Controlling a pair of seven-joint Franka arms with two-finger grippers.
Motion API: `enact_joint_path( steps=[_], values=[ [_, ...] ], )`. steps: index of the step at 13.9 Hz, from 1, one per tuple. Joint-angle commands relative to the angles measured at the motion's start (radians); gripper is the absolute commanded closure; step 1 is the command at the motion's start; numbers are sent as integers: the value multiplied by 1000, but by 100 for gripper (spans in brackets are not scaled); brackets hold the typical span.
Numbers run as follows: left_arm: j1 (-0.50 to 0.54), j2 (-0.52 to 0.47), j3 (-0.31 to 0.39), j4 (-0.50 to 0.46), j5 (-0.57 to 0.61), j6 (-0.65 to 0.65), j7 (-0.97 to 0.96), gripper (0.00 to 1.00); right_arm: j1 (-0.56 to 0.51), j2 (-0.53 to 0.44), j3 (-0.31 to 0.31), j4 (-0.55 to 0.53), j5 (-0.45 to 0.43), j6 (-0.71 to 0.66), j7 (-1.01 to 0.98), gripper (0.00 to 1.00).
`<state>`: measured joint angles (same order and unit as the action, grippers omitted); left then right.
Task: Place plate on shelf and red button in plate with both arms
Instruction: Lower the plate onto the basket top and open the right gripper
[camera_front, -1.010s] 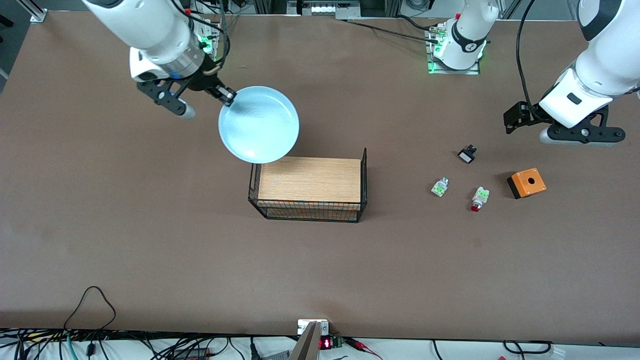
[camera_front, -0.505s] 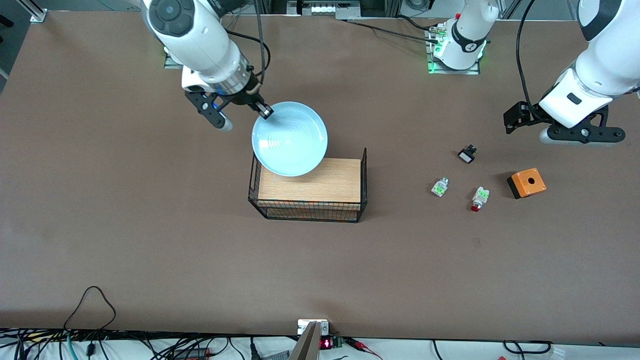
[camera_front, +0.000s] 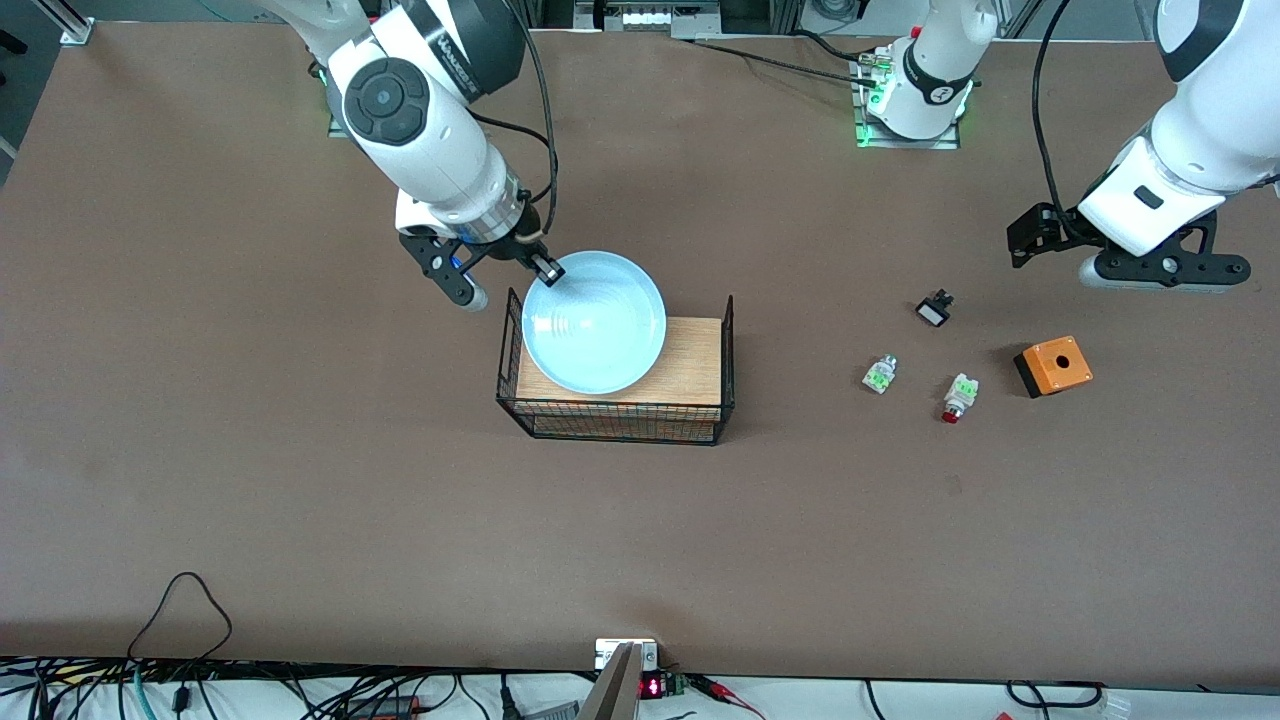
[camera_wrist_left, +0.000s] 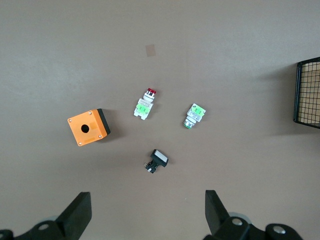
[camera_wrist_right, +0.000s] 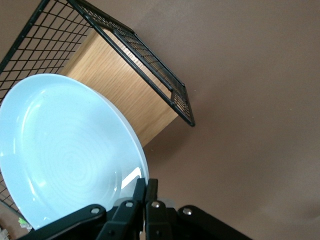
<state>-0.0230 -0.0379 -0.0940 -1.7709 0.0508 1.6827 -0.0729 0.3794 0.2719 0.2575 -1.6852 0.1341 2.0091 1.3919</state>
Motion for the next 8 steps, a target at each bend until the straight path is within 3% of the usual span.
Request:
enact_joint_path(
  steps=[1,8],
  values=[
    [8,10,-3,27,-20,-21,-1,0,9,32,-1,32,-19,40,19,100],
    [9,12,-3,28,-20,-20,-1,0,44,92,-8,32,-34,102,26,100]
  ],
)
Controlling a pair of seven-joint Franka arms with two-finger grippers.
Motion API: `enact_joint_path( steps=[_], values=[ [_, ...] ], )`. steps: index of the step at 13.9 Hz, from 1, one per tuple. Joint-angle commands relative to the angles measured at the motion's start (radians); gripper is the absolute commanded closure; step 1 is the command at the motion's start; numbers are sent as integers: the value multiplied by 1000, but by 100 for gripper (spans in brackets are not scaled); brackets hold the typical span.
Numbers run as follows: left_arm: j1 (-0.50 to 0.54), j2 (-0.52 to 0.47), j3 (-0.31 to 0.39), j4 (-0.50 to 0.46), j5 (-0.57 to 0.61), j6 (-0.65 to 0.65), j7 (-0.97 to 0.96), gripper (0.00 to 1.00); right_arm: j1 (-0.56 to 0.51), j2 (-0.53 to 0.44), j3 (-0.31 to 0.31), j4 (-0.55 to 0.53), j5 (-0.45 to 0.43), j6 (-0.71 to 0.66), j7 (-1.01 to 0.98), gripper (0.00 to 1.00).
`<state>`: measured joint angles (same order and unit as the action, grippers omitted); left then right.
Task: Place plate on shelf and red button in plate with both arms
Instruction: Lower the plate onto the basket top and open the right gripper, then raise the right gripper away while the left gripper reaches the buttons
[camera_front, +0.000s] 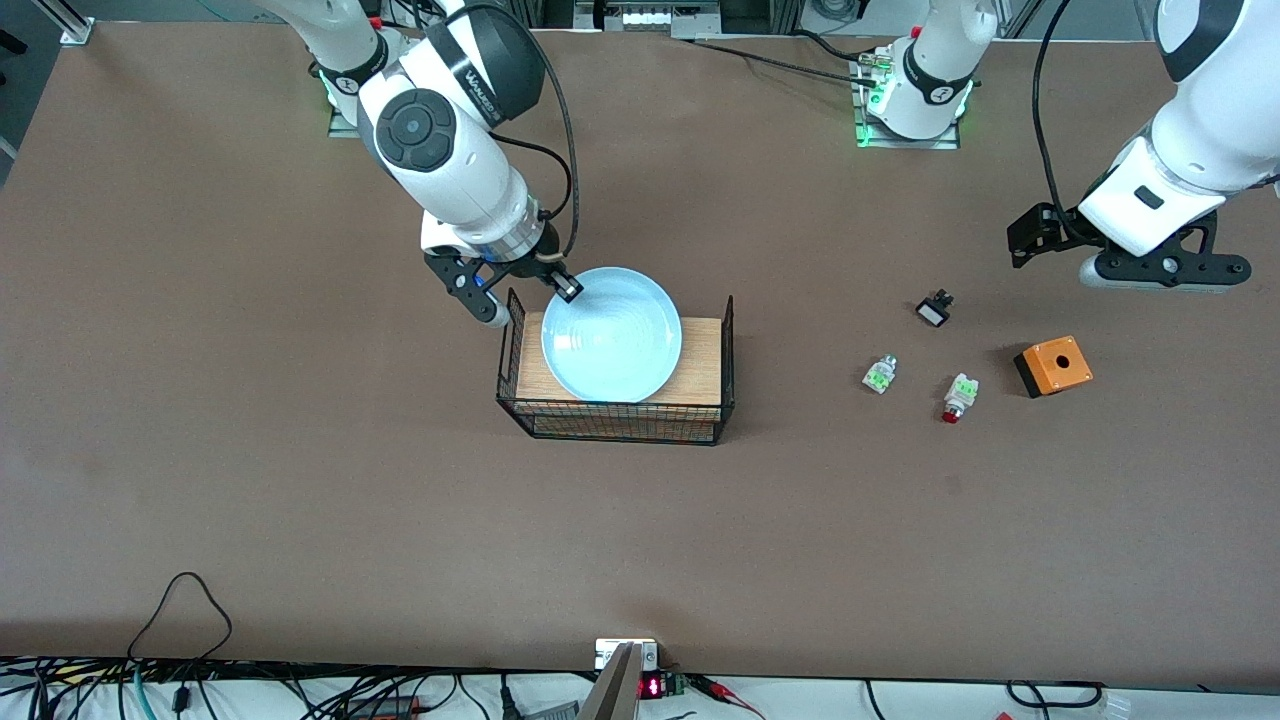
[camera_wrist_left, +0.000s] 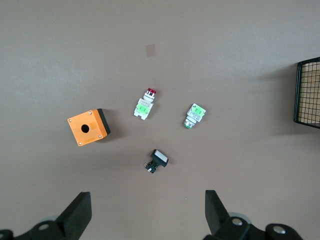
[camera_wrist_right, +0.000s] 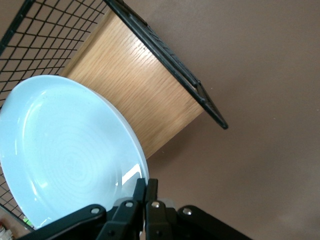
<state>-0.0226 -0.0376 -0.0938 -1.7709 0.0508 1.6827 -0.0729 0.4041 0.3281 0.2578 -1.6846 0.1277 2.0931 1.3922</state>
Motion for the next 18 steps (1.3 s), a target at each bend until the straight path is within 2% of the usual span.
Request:
enact_joint_path(
  steps=[1,5,6,8,13,16,18],
  values=[
    [9,12,-3,28,-19,-20,-1,0,21,40,-8,31,-34,18,21,100],
    [9,12,3,28,-19,-20,-1,0,12,45,-12,19,-63,22,-18,100],
    [9,13,5,28,-19,-20,-1,0,12,46,-20,20,-57,24,-28,87],
    [13,15,6,25,-15,-24,-1,0,12,37,-29,19,-59,7,22,0],
    [39,19,6,24,-15,-26,1,0,10,-69,-37,43,-56,-105,14,0],
    [47,64,6,25,-17,-69,15,0,-22,-89,-46,179,-53,-282,-2,0],
    [47,119,5,27,-8,-64,25,0,-56,-101,-61,209,-60,-341,-94,0]
  ],
)
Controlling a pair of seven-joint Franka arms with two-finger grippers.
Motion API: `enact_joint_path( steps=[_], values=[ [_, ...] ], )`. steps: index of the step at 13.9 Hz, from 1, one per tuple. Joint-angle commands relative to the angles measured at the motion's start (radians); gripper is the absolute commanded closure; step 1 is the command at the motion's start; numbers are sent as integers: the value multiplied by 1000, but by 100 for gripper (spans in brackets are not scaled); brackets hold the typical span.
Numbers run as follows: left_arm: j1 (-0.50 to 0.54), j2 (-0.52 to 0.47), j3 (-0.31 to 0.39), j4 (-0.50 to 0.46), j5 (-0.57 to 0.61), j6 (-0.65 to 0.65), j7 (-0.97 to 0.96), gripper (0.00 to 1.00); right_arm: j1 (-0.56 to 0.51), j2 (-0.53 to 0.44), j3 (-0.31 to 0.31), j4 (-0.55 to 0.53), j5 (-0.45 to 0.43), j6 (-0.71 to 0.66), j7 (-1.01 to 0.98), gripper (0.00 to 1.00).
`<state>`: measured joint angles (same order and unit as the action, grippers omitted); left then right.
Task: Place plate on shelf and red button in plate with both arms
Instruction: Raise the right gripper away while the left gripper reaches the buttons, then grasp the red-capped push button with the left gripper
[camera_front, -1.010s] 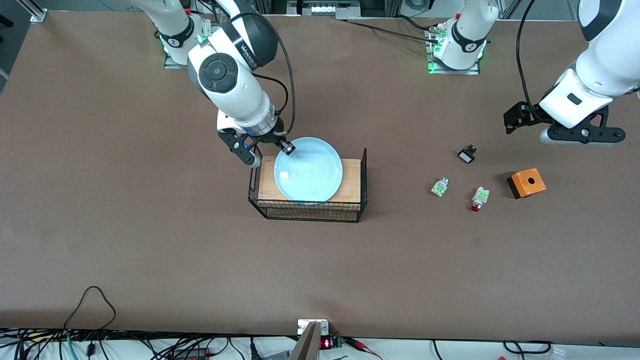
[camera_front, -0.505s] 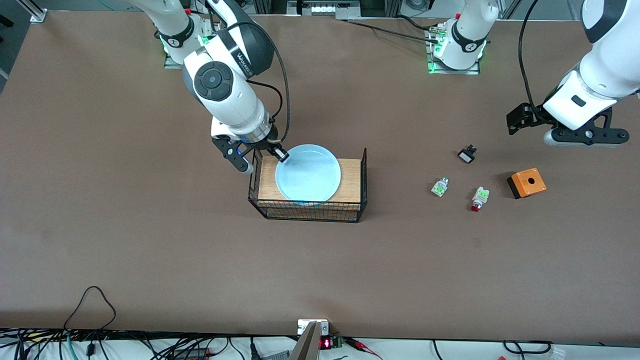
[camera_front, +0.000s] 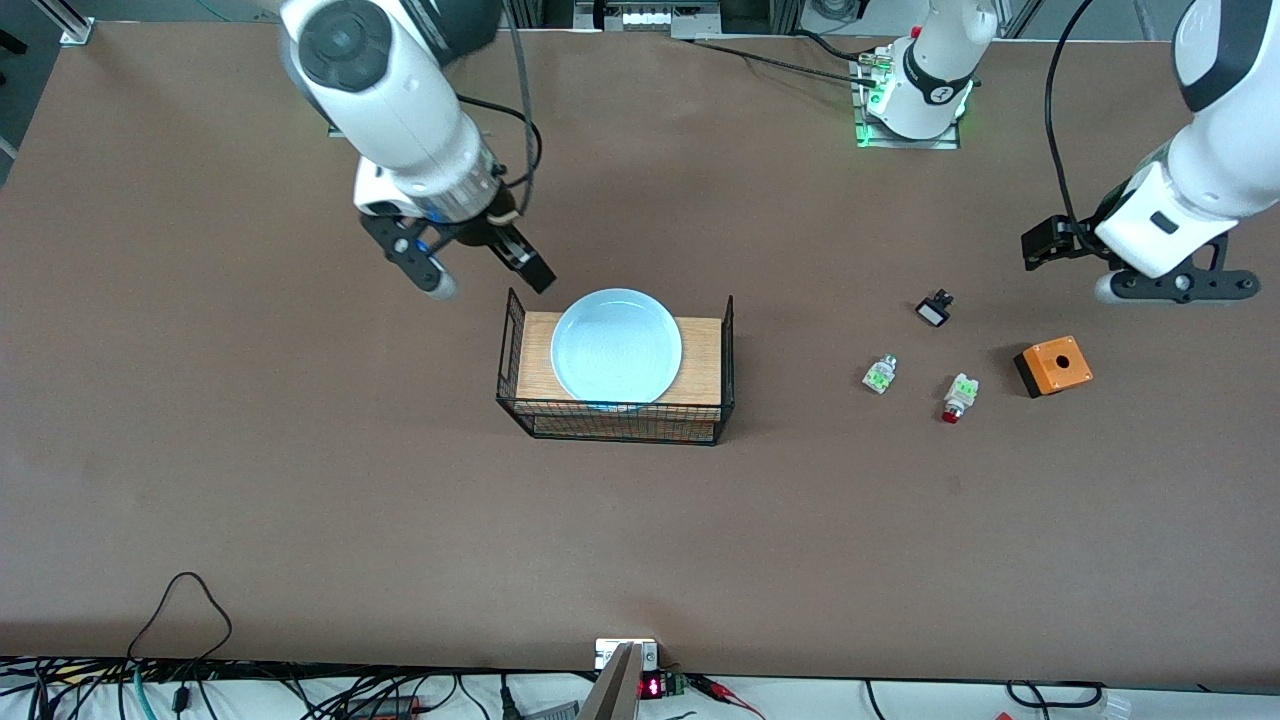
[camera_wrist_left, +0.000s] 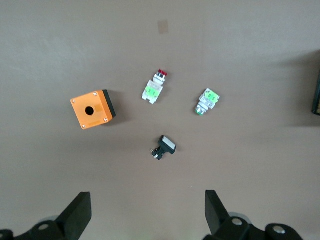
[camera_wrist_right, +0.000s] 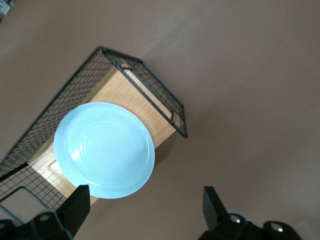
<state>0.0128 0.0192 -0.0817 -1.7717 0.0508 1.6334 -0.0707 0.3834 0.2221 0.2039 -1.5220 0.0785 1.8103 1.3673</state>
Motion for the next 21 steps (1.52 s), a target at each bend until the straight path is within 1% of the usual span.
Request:
enact_joint_path(
  steps=[1,2,4,5,7,9,11,14,15,16,18,19,20,21],
  values=[
    [9,83,-7,29,-2,-6,53,0,-52,-9,-27,43,-14,-69,-150,0],
    [9,132,-7,29,10,49,90,0,-67,-15,-49,43,-16,-106,-230,0],
    [10,224,-7,23,37,138,202,0,-98,-24,-109,42,-64,-172,-426,0],
    [10,263,-7,17,37,181,254,0,-118,-24,-144,42,-90,-189,-530,0],
    [10,333,-7,-20,43,305,319,0,-171,-23,-193,37,-103,-192,-727,0],
    [19,386,-6,-79,44,458,339,0,-237,-23,-213,29,-105,-192,-892,0],
    [30,415,-4,-155,60,610,383,0,-326,-23,-213,26,-105,-189,-1041,0],
    [38,479,-4,-156,109,680,399,0,-406,-30,-216,25,-103,-190,-1288,0],
    [45,493,-4,-160,109,695,399,0,-411,-35,-233,26,-105,-192,-1365,0],
    [49,508,-4,-160,109,719,400,0,-399,-41,-277,25,-105,-193,-1440,0],
    [62,534,-4,-160,109,730,400,4,-341,-58,-343,7,-98,-201,-1464,0],
    [64,535,-4,-163,110,730,402,9,-307,-75,-356,0,-97,-233,-1402,0],
    [64,536,-4,-167,109,730,402,20,-287,-84,-354,-1,-97,-270,-1286,0],
    [65,542,-4,-167,109,729,402,36,-272,-92,-351,-1,-97,-279,-1250,0]
  ],
)
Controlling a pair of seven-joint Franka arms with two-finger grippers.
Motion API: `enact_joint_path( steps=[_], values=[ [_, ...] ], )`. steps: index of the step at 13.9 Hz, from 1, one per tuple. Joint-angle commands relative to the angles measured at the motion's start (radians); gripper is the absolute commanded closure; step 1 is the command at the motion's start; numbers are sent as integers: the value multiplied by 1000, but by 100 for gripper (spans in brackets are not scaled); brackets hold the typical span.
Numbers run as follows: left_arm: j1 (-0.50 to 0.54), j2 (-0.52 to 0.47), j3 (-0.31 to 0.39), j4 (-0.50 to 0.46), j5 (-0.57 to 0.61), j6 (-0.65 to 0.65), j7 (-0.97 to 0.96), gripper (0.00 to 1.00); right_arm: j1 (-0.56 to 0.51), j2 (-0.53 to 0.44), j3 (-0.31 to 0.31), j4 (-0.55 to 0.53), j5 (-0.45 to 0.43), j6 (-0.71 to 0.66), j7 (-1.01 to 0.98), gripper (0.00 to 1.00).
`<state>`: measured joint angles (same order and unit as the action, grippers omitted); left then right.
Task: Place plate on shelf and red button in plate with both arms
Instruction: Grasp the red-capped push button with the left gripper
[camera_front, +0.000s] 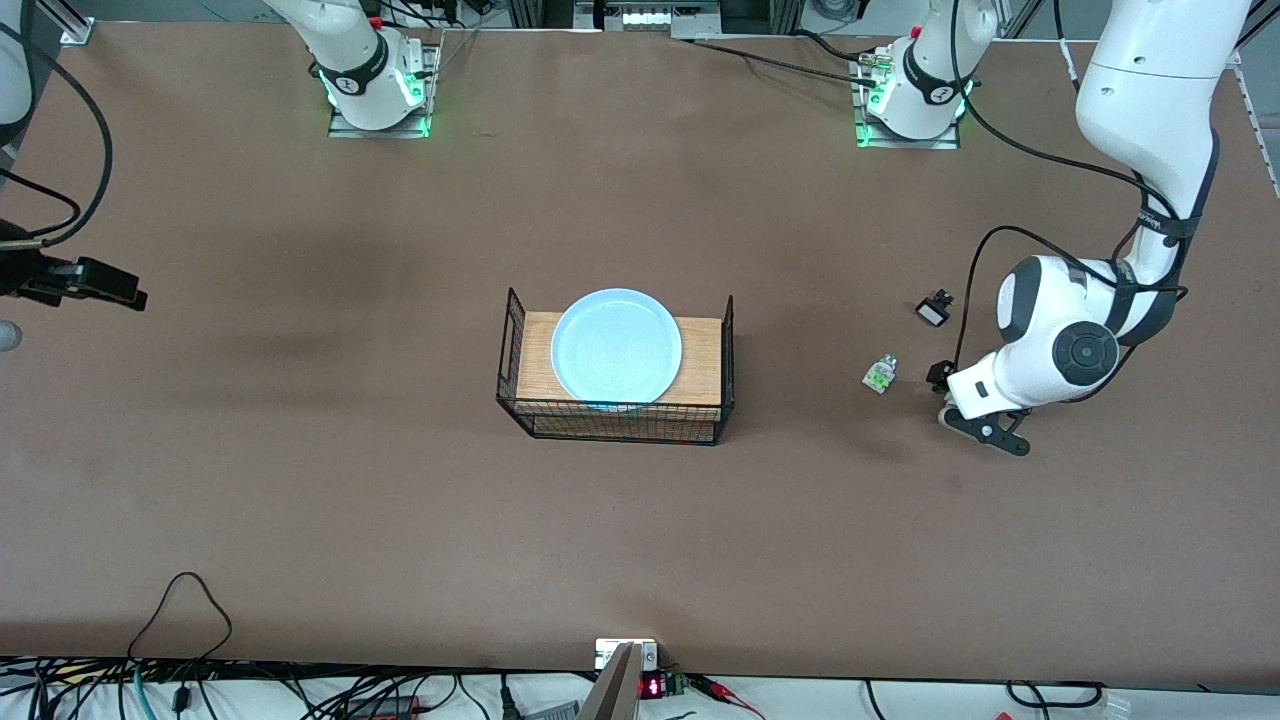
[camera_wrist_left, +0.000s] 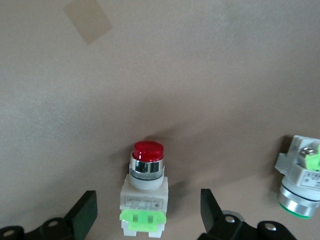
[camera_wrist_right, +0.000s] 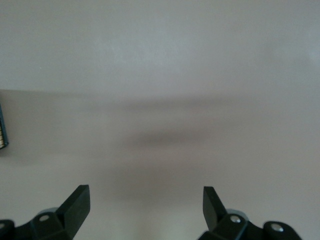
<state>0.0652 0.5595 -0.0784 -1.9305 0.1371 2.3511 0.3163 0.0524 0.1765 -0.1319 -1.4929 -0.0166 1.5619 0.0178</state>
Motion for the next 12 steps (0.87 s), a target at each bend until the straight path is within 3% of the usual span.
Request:
enact_joint_path(
  steps=[1,3,5,7,9,12],
  values=[
    [13,3,-7,-8,22,11,14,46,61,-49,-15,-35,-2,-25,84,0],
    [10,0,-7,-5,22,-18,12,77,52,-57,-20,-68,1,-2,-4,0],
    [1,-12,-9,8,22,-52,9,95,52,-86,-22,-122,1,47,-10,0],
    [-1,-42,-21,37,22,-116,9,95,50,-136,-22,-216,1,133,-10,0],
    [-11,-72,-52,97,22,-250,12,95,50,-138,-22,-210,0,113,-16,0],
    [-11,-89,-127,279,15,-519,1,95,52,-140,-20,-201,1,98,-15,0]
  ],
)
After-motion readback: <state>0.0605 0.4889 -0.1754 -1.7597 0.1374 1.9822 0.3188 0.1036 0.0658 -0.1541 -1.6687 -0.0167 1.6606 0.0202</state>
